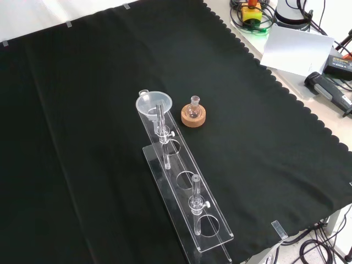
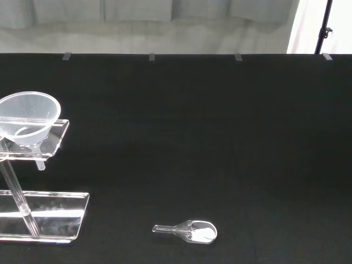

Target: Pick up the funnel from the transparent funnel stand.

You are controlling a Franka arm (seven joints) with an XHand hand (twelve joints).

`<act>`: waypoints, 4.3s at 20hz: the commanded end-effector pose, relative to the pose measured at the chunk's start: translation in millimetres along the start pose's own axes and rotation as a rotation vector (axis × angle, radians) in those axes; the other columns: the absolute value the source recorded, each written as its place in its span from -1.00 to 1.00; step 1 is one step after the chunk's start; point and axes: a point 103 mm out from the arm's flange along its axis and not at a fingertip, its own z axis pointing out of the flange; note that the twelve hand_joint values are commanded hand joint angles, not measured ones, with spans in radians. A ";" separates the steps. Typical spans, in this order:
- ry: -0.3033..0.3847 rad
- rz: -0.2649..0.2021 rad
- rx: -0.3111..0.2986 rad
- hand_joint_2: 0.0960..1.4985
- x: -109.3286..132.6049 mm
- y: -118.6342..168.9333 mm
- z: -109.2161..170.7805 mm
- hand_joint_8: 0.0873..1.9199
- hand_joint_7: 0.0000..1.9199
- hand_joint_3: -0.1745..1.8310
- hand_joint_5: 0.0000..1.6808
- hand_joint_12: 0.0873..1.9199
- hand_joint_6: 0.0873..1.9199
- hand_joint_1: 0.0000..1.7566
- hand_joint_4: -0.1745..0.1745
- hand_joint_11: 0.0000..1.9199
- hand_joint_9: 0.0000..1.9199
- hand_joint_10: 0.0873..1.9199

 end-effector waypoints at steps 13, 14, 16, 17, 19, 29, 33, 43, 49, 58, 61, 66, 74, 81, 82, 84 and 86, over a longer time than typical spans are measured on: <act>0.016 -0.085 -0.009 -0.43 14.8 56.3 19.8 -1.00 -1.00 -0.65 -1.00 -1.00 -1.00 -0.91 0.41 -1.00 -1.00 -1.00; 0.019 -0.092 -0.013 -0.43 18.3 62.2 21.7 -1.00 -1.00 -0.65 -1.00 -1.00 -1.00 -0.91 0.40 -1.00 -1.00 -1.00; 0.027 -0.103 -0.024 -0.41 25.3 73.3 25.3 -1.00 -1.00 -0.65 -1.00 -1.00 -1.00 -0.89 0.38 -1.00 -1.00 -1.00; 0.028 -0.106 -0.034 -0.39 28.9 78.0 27.0 -1.00 -1.00 -0.64 -1.00 -1.00 -1.00 -0.86 0.38 -1.00 -1.00 -1.00; 0.047 -0.105 -0.050 -0.33 37.5 88.4 32.0 -1.00 -1.00 -0.68 -1.00 -1.00 -1.00 -0.80 0.36 -1.00 -1.00 -1.00; 0.105 -0.123 -0.060 -0.30 92.0 132.3 60.7 -1.00 -1.00 -0.71 -1.00 -1.00 -1.00 -0.77 0.30 -0.99 -1.00 -1.00; 0.129 -0.127 -0.061 -0.30 112.5 146.0 70.7 -1.00 -1.00 -0.71 -1.00 -1.00 -1.00 -0.76 0.28 -0.99 -1.00 -1.00; 0.171 -0.109 -0.091 -0.29 147.3 185.9 102.4 -1.00 -1.00 -0.72 -1.00 -1.00 -1.00 -0.74 0.25 -0.97 -1.00 -1.00; 0.174 -0.094 -0.079 -0.21 150.9 201.0 117.5 -1.00 -1.00 -0.83 -1.00 -0.65 -1.00 -0.69 0.19 -1.00 -1.00 -1.00; 0.175 -0.103 -0.004 -0.21 162.1 209.9 144.5 -1.00 -1.00 -0.83 -1.00 -0.48 -1.00 -0.68 0.15 -1.00 -1.00 -1.00; 0.164 -0.125 0.028 -0.21 170.2 208.4 151.8 -1.00 -1.00 -0.83 -1.00 -0.43 -1.00 -0.68 0.14 -1.00 -1.00 -1.00; 0.159 -0.151 0.064 -0.21 183.6 199.3 162.0 -1.00 -1.00 -0.83 -1.00 -0.42 -1.00 -0.68 0.13 -1.00 -1.00 -1.00; 0.146 -0.147 0.130 -0.21 193.6 182.5 191.6 -1.00 -1.00 -0.83 -1.00 -0.40 -1.00 -0.68 0.11 -1.00 -1.00 -1.00; 0.125 -0.126 0.185 -0.21 186.7 179.6 211.1 -1.00 -1.00 -0.83 -1.00 -0.54 -1.00 -0.67 0.10 -1.00 -1.00 -1.00; 0.122 -0.127 0.193 -0.22 186.1 179.7 212.5 -1.00 -1.00 -0.83 -1.00 -0.76 -1.00 -0.67 0.10 -1.00 -1.00 -1.00; 0.129 -0.126 0.194 -0.22 184.8 179.2 215.1 -1.00 -1.00 -0.83 -1.00 -1.00 -1.00 -0.66 0.13 -1.00 -1.00 -1.00; 0.133 -0.124 0.196 -0.23 183.6 179.0 217.2 -1.00 -1.00 -0.83 -1.00 -1.00 -1.00 -0.65 0.16 -1.00 -1.00 -1.00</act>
